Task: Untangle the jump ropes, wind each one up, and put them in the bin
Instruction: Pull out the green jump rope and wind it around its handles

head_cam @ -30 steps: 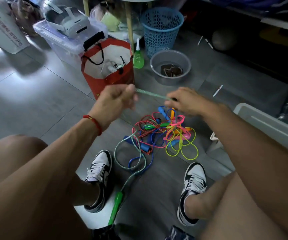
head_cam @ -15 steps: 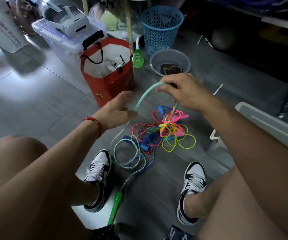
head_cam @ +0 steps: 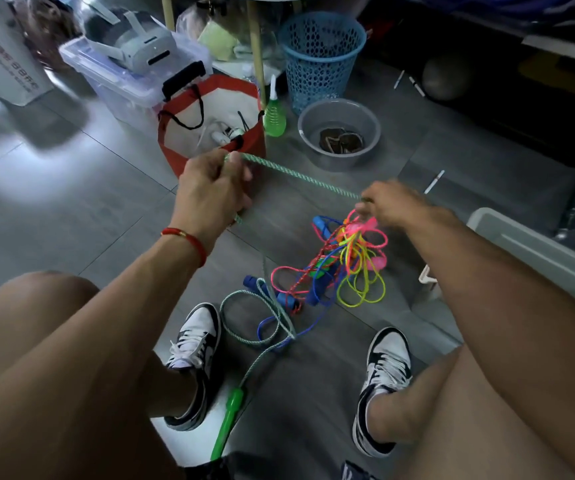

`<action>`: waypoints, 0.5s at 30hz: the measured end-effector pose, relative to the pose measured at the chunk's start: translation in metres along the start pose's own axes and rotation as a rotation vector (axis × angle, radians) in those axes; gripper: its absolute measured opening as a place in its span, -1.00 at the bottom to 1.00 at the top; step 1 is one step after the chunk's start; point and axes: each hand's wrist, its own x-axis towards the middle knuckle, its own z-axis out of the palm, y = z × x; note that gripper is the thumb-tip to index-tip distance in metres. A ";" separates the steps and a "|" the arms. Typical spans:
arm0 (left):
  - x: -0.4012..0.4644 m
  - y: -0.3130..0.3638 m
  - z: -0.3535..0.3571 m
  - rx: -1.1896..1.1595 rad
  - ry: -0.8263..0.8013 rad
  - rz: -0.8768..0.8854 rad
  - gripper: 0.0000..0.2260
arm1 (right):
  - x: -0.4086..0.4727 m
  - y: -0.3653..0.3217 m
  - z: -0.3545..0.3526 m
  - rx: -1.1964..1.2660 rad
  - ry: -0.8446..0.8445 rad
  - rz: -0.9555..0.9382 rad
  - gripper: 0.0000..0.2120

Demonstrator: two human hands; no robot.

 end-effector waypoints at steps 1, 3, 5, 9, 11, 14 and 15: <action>0.002 0.000 -0.003 0.040 -0.012 -0.058 -0.68 | 0.000 -0.005 -0.009 0.052 0.116 -0.033 -0.73; 0.007 -0.001 -0.011 0.142 -0.100 -0.167 -0.72 | -0.003 -0.018 -0.025 0.188 0.358 -0.056 -0.69; 0.009 -0.005 -0.014 0.235 -0.222 -0.235 -0.76 | -0.002 -0.020 -0.033 0.236 0.439 -0.076 -0.65; 0.003 -0.010 -0.005 0.303 -0.337 -0.218 -0.77 | -0.006 -0.020 -0.032 0.147 0.239 0.033 -0.67; 0.003 -0.012 -0.002 0.363 -0.400 -0.220 -0.75 | -0.002 -0.023 -0.033 0.256 0.433 0.035 -0.64; 0.003 -0.013 -0.002 0.426 -0.453 -0.237 -0.75 | 0.001 -0.029 -0.032 0.287 0.433 0.007 -0.67; 0.003 -0.013 -0.002 0.438 -0.462 -0.237 -0.75 | 0.001 -0.027 -0.030 0.254 0.382 0.034 -0.71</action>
